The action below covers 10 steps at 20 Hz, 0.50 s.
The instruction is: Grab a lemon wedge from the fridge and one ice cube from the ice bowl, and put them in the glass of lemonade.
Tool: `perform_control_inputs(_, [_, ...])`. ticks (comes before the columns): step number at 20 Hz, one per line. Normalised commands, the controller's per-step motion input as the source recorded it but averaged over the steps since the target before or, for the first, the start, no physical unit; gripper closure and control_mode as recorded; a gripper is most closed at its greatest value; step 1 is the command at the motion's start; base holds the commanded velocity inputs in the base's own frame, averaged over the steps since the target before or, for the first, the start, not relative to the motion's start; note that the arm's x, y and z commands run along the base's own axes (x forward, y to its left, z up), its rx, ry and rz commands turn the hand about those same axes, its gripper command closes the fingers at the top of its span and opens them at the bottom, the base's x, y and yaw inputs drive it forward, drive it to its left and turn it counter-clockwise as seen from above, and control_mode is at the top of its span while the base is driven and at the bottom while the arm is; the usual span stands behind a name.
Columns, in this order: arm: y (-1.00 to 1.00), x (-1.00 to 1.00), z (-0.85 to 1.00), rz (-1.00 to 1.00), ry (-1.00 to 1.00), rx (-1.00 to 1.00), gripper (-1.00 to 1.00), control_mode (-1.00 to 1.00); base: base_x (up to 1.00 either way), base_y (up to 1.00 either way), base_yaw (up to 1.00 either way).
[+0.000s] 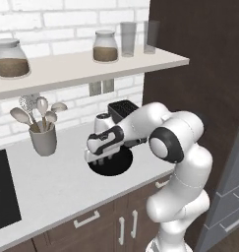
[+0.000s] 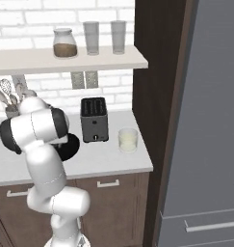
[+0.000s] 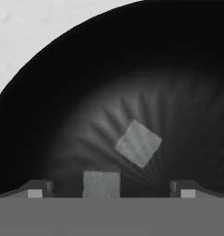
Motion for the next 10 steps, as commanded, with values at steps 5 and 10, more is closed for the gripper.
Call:
perform_control_inputs(5, [-0.05,0.14,-0.24,0.00,0.00,0.00,-1.00,-1.00,0.00,0.00,0.00])
perform_control_inputs(10, [-0.22,0.23,-0.10,-0.03,0.00,0.00,-1.00,-1.00,0.00,0.00,0.00])
